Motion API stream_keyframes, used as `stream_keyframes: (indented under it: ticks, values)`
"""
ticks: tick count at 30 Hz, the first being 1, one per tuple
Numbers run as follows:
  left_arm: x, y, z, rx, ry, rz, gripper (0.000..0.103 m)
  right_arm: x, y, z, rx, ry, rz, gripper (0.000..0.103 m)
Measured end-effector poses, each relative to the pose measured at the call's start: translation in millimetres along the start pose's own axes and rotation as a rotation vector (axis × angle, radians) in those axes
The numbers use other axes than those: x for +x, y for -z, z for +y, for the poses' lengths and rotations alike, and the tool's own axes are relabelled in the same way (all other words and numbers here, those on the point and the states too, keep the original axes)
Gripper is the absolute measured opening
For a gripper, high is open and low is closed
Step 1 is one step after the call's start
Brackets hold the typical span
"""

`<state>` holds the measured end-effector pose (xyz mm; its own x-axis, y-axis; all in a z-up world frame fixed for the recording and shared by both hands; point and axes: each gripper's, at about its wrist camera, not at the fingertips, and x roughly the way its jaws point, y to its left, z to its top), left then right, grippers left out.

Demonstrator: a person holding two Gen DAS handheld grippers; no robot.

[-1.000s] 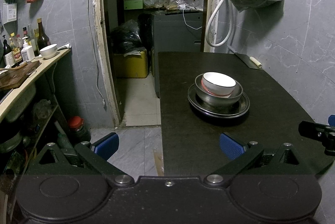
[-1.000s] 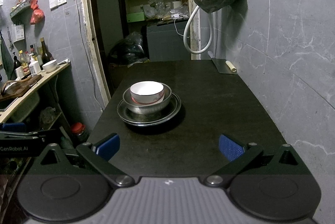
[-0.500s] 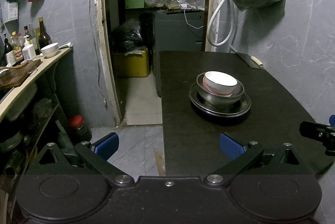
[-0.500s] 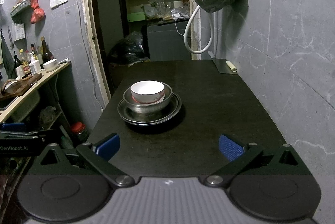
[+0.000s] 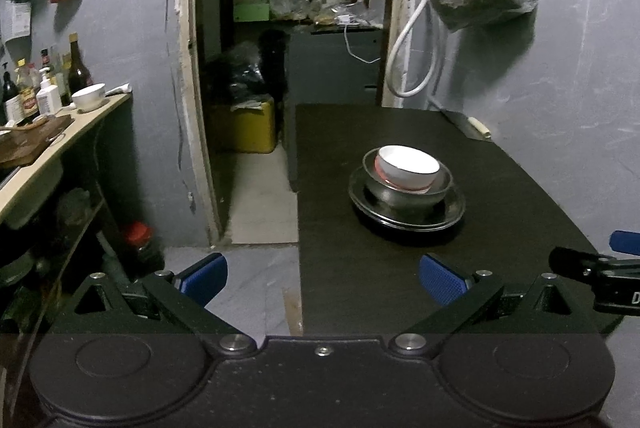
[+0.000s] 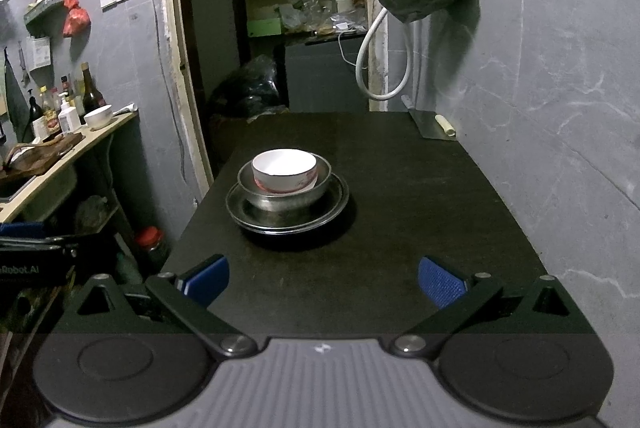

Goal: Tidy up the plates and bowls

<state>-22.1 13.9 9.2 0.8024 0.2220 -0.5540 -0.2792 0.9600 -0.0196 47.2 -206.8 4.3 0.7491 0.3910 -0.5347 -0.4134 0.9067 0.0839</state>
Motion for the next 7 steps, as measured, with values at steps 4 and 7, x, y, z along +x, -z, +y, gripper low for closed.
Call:
stream_keyframes:
  ticks: [4,7]
  values:
    - [-1.7,0.3,-2.0,0.002,-0.001,0.001,0.102,0.8,-0.5,0.1,-0.002,-0.004,0.002,0.103]
    - [-2.0,-1.3,-3.2,0.002,-0.007,0.001,0.102,1.8,-0.4,-0.6,0.003,-0.003,0.005,0.103]
